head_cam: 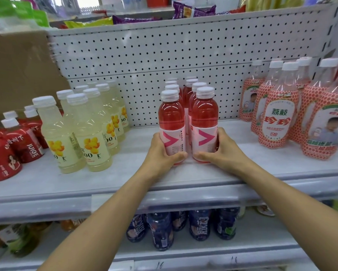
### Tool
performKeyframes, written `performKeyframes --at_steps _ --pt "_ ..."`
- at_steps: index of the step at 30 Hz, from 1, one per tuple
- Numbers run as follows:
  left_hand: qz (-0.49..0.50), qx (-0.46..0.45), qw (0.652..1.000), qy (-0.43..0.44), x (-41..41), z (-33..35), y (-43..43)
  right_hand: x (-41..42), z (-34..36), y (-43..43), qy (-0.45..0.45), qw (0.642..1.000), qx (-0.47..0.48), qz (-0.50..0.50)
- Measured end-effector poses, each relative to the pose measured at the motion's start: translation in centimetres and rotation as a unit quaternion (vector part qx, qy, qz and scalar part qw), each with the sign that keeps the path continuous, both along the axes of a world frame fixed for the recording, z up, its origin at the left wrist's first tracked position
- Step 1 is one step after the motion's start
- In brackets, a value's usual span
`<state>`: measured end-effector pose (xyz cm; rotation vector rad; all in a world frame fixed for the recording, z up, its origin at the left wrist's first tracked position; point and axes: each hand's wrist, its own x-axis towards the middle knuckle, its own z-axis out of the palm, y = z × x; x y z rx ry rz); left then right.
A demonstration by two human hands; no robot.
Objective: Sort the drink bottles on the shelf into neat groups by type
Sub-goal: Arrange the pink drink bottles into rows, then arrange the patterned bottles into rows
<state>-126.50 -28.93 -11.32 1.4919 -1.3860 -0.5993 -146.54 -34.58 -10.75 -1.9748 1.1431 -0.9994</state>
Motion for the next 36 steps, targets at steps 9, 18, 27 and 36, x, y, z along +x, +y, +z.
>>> performKeyframes --at_steps 9,18,27,36 --pt "0.003 0.012 1.000 -0.021 0.0 0.6 0.6 -0.1 0.8 0.7 0.003 0.999 0.045 0.017" --pt "0.101 -0.013 0.980 -0.169 -2.1 -0.1 4.3 -4.2 1.4 3.1 0.047 0.998 0.033 -0.016" --pt "0.021 -0.252 0.945 -0.208 -15.4 1.4 1.6 -16.0 2.4 1.2 -0.119 0.905 -0.348 -0.216" --pt "0.052 -0.129 0.989 -0.047 -28.4 4.2 -12.0 -23.3 2.5 -6.1 -0.160 0.965 -0.124 -0.166"
